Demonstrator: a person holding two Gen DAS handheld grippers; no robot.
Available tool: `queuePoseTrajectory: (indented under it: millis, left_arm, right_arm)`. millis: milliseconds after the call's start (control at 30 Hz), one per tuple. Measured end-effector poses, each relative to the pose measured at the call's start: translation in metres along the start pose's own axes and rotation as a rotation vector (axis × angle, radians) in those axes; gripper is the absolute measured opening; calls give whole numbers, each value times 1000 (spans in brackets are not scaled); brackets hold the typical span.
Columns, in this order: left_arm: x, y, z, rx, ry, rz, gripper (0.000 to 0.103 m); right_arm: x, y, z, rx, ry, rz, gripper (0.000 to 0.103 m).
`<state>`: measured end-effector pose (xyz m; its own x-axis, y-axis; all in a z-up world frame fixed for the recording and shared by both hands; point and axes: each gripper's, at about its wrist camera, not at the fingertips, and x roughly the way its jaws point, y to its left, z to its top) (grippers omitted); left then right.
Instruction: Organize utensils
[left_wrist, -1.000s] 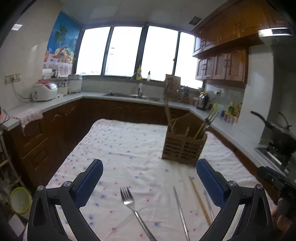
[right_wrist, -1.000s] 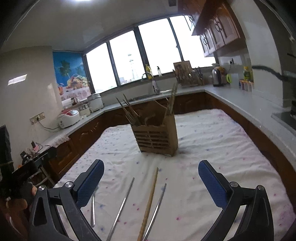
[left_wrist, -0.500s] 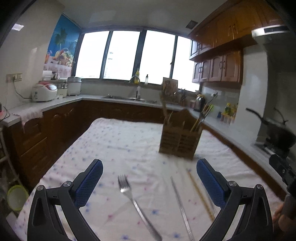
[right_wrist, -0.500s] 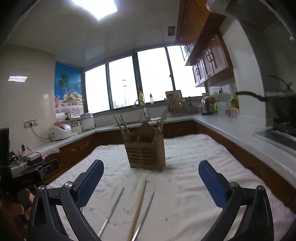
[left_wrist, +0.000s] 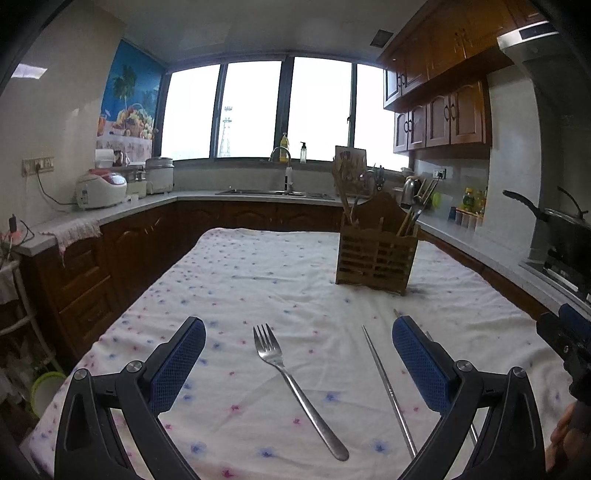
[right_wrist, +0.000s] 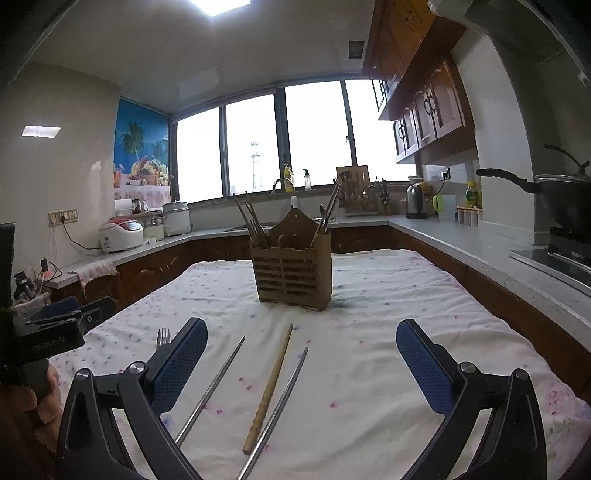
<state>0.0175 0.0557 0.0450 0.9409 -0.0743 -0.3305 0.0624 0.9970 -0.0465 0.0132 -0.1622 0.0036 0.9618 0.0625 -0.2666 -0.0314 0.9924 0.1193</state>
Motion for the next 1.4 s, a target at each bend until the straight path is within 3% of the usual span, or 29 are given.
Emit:
queuePoseTrajectory:
  millis: [1400]
  left_arm:
    - [-4,-1,-2,33,-11,10,102]
  right_arm:
    - [-1,1,-1,-8,11,4,103]
